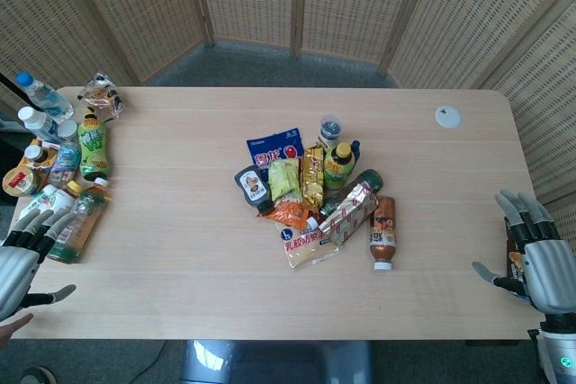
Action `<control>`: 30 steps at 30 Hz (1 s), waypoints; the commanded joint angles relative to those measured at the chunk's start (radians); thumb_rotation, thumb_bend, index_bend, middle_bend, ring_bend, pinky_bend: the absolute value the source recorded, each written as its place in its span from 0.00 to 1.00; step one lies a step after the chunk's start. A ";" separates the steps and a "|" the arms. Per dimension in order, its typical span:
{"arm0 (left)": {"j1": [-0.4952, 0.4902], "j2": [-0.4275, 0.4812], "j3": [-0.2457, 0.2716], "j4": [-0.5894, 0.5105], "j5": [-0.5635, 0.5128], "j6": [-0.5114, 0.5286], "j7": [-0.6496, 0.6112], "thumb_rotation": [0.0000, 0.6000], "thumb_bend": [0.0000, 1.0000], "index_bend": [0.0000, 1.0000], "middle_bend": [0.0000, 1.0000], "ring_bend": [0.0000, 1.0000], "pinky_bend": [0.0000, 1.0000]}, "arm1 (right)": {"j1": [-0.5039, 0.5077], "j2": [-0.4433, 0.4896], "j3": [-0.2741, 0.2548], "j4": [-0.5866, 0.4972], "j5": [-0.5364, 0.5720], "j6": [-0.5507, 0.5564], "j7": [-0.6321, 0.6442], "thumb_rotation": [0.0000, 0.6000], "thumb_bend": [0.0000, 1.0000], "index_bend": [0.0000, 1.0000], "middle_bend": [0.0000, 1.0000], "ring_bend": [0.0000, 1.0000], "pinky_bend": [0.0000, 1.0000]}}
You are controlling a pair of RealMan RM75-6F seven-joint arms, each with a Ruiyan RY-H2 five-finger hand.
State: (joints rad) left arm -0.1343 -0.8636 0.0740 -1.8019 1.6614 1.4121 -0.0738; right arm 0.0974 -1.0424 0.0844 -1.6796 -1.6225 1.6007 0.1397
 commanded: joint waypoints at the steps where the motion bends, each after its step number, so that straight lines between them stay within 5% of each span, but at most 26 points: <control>1: -0.002 -0.004 0.000 0.001 -0.001 -0.006 0.005 1.00 0.00 0.00 0.00 0.00 0.00 | 0.001 -0.002 0.000 0.000 0.002 -0.003 0.002 1.00 0.00 0.00 0.00 0.00 0.00; 11: -0.024 -0.045 -0.003 0.058 0.037 -0.021 0.001 1.00 0.00 0.00 0.00 0.00 0.00 | 0.003 -0.009 -0.005 -0.002 -0.009 -0.008 -0.012 1.00 0.00 0.00 0.00 0.00 0.00; 17: -0.102 -0.115 -0.051 0.136 0.087 -0.050 0.016 1.00 0.00 0.00 0.00 0.00 0.00 | 0.001 0.001 0.000 -0.008 -0.001 -0.004 0.010 1.00 0.00 0.00 0.00 0.00 0.00; 30: -0.365 -0.314 -0.190 0.193 0.008 -0.331 0.268 1.00 0.00 0.00 0.00 0.00 0.00 | -0.003 0.026 0.010 -0.014 0.021 -0.004 0.080 1.00 0.00 0.00 0.00 0.00 0.00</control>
State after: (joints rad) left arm -0.4405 -1.1183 -0.0794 -1.6492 1.7041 1.1429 0.1507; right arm 0.0941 -1.0166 0.0944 -1.6941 -1.6025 1.5982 0.2185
